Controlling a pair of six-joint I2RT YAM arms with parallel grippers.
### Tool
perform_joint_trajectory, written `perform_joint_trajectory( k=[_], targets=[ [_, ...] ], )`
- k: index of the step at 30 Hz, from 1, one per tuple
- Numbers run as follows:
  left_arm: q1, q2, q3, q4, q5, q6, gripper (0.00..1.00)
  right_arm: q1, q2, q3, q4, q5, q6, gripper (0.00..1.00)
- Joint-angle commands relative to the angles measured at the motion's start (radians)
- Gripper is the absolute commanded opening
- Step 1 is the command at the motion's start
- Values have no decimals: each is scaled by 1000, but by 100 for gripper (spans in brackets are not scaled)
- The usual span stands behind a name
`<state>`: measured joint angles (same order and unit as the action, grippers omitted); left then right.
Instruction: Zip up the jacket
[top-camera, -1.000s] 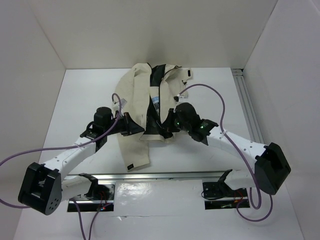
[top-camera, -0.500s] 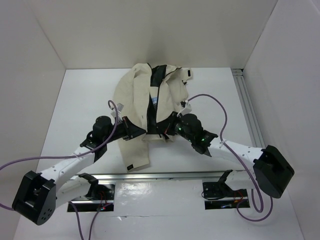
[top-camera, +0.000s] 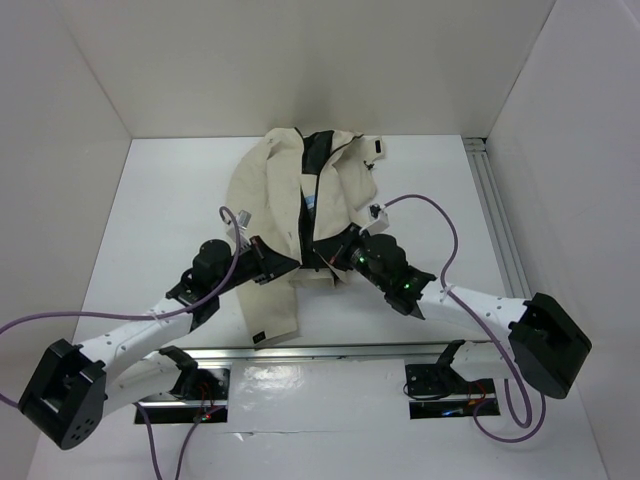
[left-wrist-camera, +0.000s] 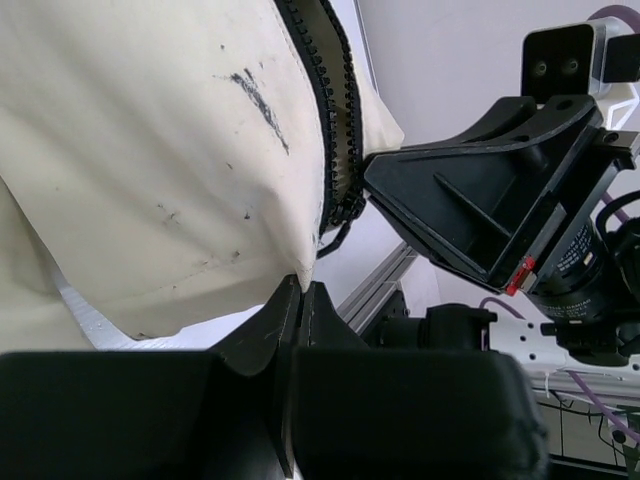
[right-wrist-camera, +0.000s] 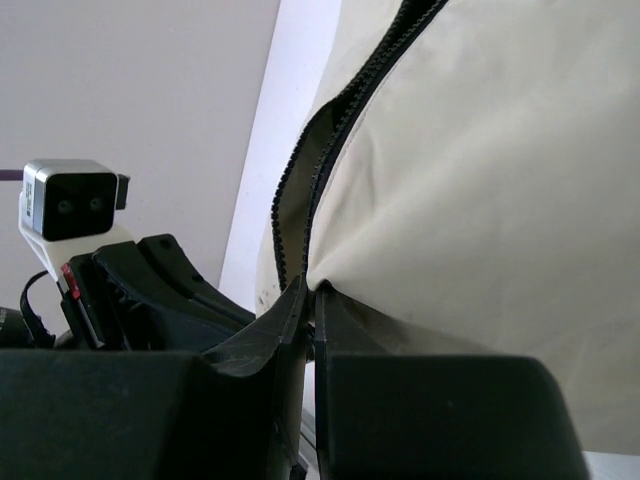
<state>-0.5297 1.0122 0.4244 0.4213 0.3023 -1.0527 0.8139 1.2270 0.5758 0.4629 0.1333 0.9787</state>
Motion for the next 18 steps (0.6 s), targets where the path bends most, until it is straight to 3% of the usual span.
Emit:
perform_joint_trajectory(
  k=[1, 18],
  targets=[
    [-15, 5, 22, 70, -35, -26, 0, 21, -20, -5, 72, 55, 29, 0],
    [-24, 15, 88, 83, -89, -35, 0, 30, 0, -33, 129, 12, 52, 0]
  ],
)
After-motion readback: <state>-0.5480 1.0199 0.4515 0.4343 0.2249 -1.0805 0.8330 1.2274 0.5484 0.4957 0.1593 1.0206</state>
